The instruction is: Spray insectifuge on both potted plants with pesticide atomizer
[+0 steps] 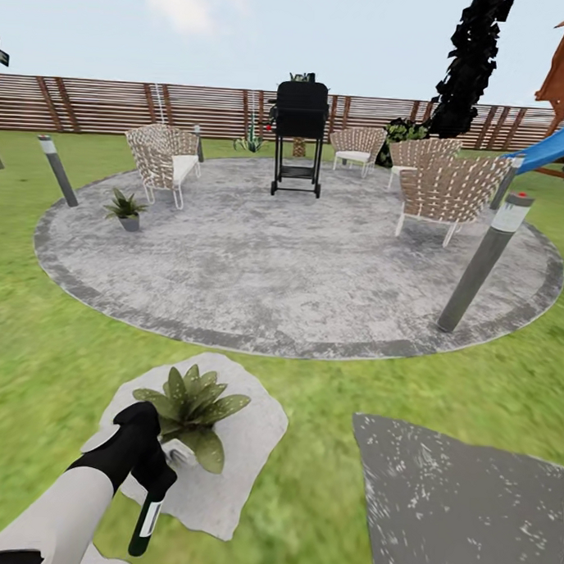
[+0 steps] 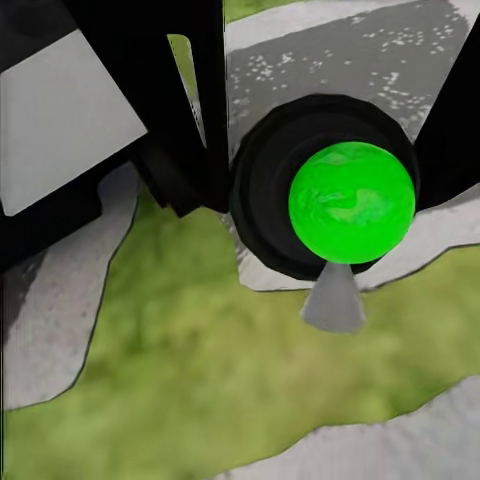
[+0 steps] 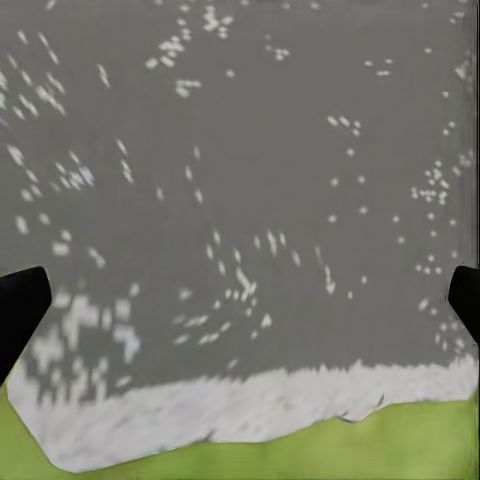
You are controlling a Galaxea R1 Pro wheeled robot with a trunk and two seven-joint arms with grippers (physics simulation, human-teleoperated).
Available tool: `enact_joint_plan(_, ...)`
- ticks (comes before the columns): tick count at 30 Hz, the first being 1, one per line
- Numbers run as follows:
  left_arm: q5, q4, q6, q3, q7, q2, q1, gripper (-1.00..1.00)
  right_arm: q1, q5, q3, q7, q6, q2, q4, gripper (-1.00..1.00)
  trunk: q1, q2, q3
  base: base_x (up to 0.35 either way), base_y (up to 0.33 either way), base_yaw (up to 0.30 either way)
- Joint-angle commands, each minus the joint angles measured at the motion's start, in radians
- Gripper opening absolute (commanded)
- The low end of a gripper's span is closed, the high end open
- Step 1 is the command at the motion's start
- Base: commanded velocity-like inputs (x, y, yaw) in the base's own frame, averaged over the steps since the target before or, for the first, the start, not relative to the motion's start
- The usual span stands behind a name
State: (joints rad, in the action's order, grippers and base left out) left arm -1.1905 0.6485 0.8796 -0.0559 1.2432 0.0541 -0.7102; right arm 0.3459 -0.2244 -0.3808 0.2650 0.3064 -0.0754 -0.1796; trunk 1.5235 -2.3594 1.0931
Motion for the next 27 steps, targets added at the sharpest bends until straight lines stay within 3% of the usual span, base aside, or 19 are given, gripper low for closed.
enact_joint_plan(1,-0.009,0.002,0.008,-0.004,0.009,-0.001,-0.001,-1.00,0.001,-0.010,-0.007,0.002,0.003,0.000,0.002,1.00,0.000,-0.001,0.001,0.034,-0.265,0.156)
enact_joint_plan(6,-0.009,0.005,0.007,-0.003,0.007,0.001,-0.001,-1.00,0.001,-0.010,-0.007,0.002,0.003,0.000,0.002,1.00,0.000,-0.001,0.001,0.009,-0.267,0.245)
enact_joint_plan(12,-0.008,0.001,0.007,-0.004,-0.074,0.004,0.000,-1.00,0.001,-0.012,-0.007,0.002,0.003,0.000,0.002,1.00,0.000,-0.001,0.001,0.000,-0.270,0.276)
enact_joint_plan(19,-0.008,0.000,0.008,-0.005,-0.082,0.002,0.004,-1.00,0.001,-0.011,-0.007,0.002,0.003,0.000,0.002,1.00,0.000,-0.001,0.001,0.023,-0.271,0.142)
enact_joint_plan(25,-0.006,0.003,0.003,-0.122,-0.105,0.010,0.044,-1.00,0.001,-0.011,-0.007,0.002,0.003,0.000,0.002,1.00,0.000,-0.001,0.001,0.098,-0.110,0.073)
enact_joint_plan(27,-0.006,0.008,0.001,-0.142,-0.127,0.010,0.046,-1.00,0.001,-0.011,-0.007,0.002,0.003,0.001,0.002,1.00,0.000,-0.001,0.001,0.011,-0.010,0.243)
